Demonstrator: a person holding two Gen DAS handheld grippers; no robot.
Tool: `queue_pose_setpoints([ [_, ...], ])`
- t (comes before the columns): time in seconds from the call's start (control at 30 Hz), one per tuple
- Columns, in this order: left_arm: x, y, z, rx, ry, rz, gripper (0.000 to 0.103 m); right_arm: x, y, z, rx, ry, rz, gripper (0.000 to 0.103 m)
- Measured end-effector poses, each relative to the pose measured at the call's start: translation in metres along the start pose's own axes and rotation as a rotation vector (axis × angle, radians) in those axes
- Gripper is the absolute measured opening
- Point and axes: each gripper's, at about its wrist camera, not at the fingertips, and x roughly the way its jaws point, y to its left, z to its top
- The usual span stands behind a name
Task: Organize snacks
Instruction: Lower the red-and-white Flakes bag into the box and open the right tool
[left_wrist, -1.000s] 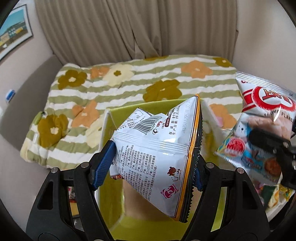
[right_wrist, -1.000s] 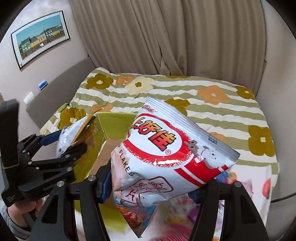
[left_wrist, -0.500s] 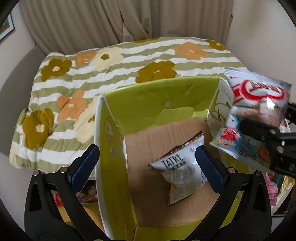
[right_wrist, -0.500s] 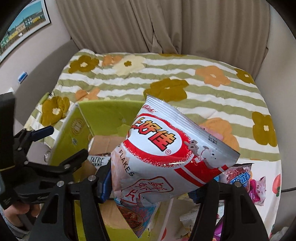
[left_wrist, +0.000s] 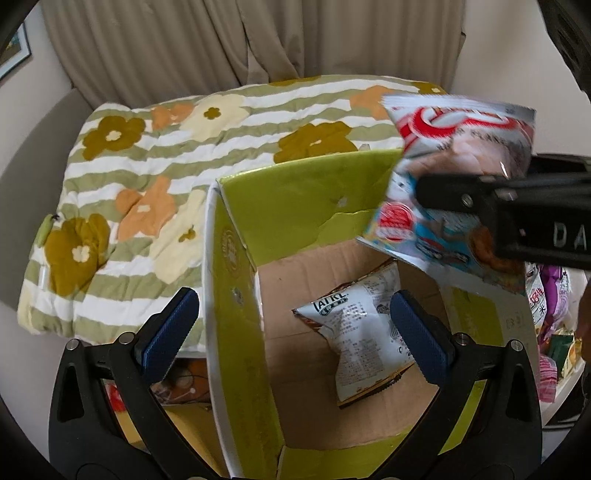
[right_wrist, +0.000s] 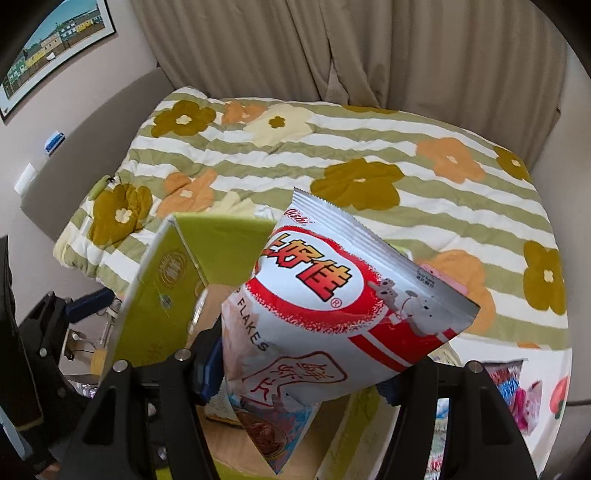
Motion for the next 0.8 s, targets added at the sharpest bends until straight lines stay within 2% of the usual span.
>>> queue_pose_setpoints([
  [0.07,-0.001,0.001,0.001,0.002,-0.001,0.004,0.102,0.001,0.003,0.005,0.002,-0.007,0.023,0.061],
  [0.13,-0.002,0.001,0.0,0.003,-0.001,0.009,0.102,0.005,0.005,0.008,0.011,-0.01,0.036,0.067],
  [0.2,-0.004,0.003,-0.001,0.005,-0.001,0.015,0.102,0.008,0.006,0.007,0.023,-0.007,0.048,0.092],
  [0.23,-0.005,0.005,-0.002,0.005,-0.003,0.021,0.102,0.008,0.006,0.006,0.031,-0.008,0.054,0.1],
  [0.53,-0.007,0.014,-0.013,-0.024,0.01,0.028,0.102,0.003,0.007,-0.01,0.011,0.005,0.015,0.1],
  [0.8,-0.04,0.004,-0.018,-0.029,-0.035,0.067,0.102,-0.028,0.0,-0.017,0.028,-0.049,0.001,0.1],
])
